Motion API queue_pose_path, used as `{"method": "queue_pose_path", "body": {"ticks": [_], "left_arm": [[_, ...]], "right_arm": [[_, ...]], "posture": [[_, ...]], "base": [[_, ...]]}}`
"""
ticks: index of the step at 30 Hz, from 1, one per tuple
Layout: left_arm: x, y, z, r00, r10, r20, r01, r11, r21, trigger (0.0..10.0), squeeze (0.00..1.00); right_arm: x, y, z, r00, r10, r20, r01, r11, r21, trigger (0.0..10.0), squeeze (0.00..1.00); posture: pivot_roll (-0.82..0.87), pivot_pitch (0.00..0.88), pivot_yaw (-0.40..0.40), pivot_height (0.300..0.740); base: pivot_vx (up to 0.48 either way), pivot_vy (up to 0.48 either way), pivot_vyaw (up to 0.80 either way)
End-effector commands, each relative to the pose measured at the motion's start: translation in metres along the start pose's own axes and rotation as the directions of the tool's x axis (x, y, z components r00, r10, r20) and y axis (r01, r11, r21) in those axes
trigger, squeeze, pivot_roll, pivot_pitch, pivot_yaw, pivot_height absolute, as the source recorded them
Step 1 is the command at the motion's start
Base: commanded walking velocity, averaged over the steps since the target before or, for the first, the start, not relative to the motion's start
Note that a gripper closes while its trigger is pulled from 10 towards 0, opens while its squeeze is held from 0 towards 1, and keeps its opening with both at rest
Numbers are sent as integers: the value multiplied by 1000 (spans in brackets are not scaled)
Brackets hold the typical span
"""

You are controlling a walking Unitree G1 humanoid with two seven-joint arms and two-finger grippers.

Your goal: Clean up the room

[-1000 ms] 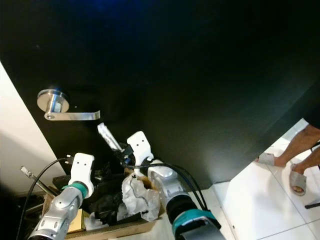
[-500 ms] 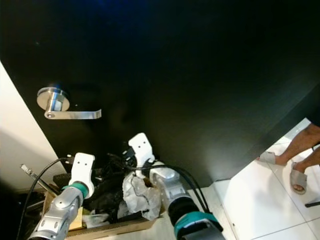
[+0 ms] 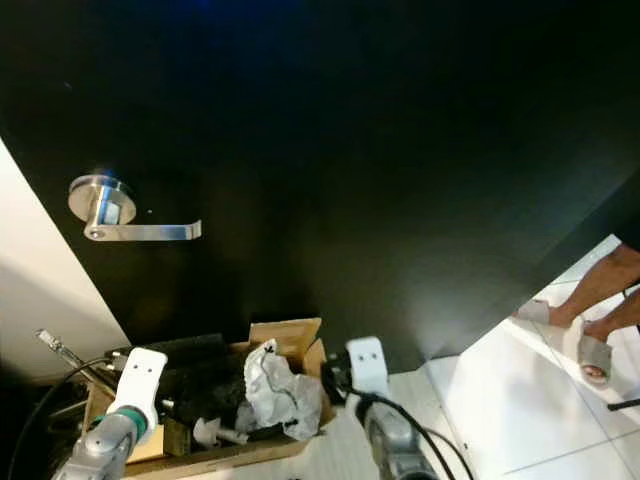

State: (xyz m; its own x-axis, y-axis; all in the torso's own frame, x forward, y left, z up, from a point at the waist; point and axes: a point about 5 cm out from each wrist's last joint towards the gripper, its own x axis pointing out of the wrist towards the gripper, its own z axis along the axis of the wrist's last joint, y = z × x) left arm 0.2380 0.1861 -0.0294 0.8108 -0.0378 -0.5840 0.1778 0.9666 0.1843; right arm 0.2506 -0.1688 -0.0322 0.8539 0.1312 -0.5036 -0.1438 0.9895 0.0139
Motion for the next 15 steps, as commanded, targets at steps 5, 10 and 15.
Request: {"method": "queue_pose_path", "body": {"ticks": [5, 10, 15], "left_arm": [[-9, -1, -41, 990, 24, -142, -19, 999, 38, 10000, 0], [-8, -2, -42, 991, 52, -127, -43, 996, 72, 10000, 0], [-8, -2, -44, 990, 52, -128, -44, 997, 66, 10000, 0]], "right_arm": [[-17, -10, -37, 988, -88, -127, 87, 996, -17, 10000, 0], [-15, -1, -38, 989, -69, -131, 65, 997, -30, 10000, 0], [-11, 10, -33, 993, -37, -113, 30, 998, -63, 10000, 0]], "posture": [[58, 54, -31, 740], [60, 40, -28, 740], [64, 34, -25, 740]], "base": [[0, 0, 0], [0, 0, 0], [-480, 0, 0]]}}
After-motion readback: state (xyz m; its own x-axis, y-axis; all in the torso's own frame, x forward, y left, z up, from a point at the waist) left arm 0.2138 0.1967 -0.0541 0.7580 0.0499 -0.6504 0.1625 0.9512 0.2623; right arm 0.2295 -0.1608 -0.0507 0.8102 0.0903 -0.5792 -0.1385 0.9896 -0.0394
